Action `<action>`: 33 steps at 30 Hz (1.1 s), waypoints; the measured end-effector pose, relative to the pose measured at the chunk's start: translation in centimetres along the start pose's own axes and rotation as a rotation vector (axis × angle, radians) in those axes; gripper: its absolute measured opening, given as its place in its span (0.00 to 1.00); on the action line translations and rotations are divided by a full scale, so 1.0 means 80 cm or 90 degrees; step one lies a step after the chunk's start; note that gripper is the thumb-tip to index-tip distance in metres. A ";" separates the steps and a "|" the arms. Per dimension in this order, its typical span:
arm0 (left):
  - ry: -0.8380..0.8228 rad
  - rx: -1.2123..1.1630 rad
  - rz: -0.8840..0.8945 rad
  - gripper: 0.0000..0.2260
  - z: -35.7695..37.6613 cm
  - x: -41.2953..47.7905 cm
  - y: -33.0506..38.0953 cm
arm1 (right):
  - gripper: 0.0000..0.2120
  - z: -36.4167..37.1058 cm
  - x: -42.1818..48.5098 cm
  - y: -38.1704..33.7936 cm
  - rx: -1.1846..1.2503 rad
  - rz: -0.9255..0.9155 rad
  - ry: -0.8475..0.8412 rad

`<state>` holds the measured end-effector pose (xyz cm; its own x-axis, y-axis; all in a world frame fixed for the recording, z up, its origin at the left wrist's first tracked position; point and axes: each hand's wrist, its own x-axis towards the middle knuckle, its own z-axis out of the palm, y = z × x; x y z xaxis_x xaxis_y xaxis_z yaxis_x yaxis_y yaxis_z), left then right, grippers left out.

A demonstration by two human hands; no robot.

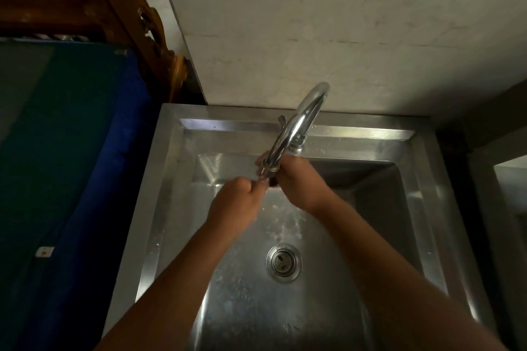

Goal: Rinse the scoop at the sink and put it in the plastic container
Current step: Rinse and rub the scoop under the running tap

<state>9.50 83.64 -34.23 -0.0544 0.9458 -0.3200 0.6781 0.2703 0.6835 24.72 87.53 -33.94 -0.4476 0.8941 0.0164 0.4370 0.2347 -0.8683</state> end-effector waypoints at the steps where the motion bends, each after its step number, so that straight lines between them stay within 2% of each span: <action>1: 0.012 -0.058 -0.019 0.24 0.006 -0.003 0.004 | 0.12 0.012 -0.004 -0.007 0.172 0.052 0.069; 3: 0.043 -0.200 -0.058 0.22 0.018 -0.010 0.011 | 0.13 0.039 -0.014 -0.019 0.420 0.156 0.175; 5: 0.064 -0.344 -0.113 0.18 0.027 -0.015 0.019 | 0.11 0.061 -0.021 -0.027 0.512 0.247 0.222; 7: 0.084 -0.468 -0.176 0.13 0.033 -0.016 0.027 | 0.11 0.076 -0.025 -0.034 0.522 0.282 0.241; 9: 0.121 -0.580 -0.216 0.10 0.034 -0.015 0.036 | 0.13 0.082 -0.025 -0.040 0.466 0.287 0.266; 12: 0.135 -0.680 -0.196 0.10 0.027 -0.010 0.044 | 0.13 0.076 -0.023 -0.043 0.334 0.292 0.286; 14: 0.128 -0.661 -0.170 0.08 0.021 -0.006 0.045 | 0.13 0.066 -0.021 -0.043 0.245 0.296 0.268; 19: 0.165 -0.501 -0.078 0.08 0.014 0.011 0.045 | 0.12 0.050 -0.020 -0.044 0.136 0.265 0.255; 25: 0.126 -0.601 -0.069 0.16 0.013 0.016 0.034 | 0.13 0.040 -0.041 -0.021 0.101 0.185 0.124; 33: 0.089 -0.639 -0.063 0.15 0.005 0.032 0.039 | 0.13 0.019 -0.102 0.020 0.165 0.247 0.033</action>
<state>11.80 86.81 -33.18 -0.2051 0.9064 -0.3692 -0.2586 0.3136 0.9137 27.87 79.99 -36.20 -0.2476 0.9162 -0.3152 0.3524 -0.2179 -0.9101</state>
